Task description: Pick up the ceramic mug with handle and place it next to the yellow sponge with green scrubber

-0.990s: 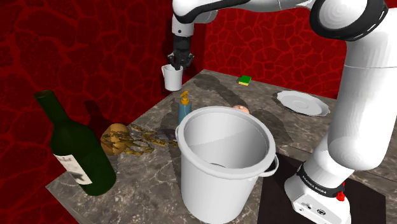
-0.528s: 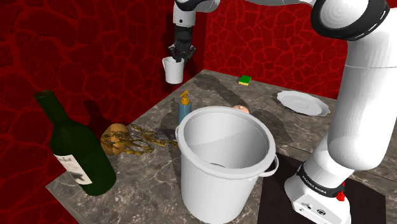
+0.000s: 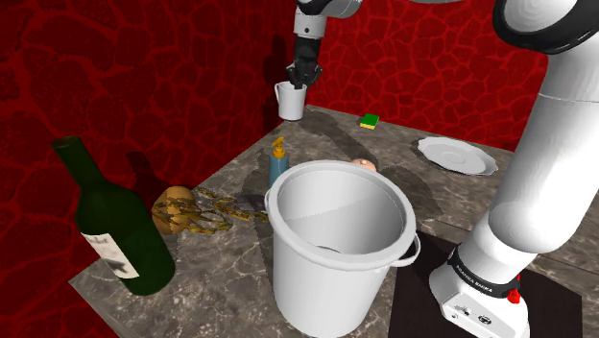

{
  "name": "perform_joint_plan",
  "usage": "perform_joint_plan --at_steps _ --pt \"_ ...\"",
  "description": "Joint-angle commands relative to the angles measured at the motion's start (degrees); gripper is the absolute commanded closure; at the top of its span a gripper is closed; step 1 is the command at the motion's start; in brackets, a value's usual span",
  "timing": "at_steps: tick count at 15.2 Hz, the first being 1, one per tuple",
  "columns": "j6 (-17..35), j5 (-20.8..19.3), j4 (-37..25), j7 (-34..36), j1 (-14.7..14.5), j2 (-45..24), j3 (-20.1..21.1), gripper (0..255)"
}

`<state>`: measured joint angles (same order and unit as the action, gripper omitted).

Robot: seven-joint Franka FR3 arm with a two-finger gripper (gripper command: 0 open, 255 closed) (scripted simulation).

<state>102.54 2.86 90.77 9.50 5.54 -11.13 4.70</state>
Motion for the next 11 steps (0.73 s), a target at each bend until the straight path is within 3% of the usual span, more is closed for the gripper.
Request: perform_joint_plan --at_steps 1,11 --pt "0.5 0.3 1.8 -2.6 1.5 1.2 -1.0 255" --pt "0.1 1.2 4.4 -15.6 9.0 3.3 -6.3 255"
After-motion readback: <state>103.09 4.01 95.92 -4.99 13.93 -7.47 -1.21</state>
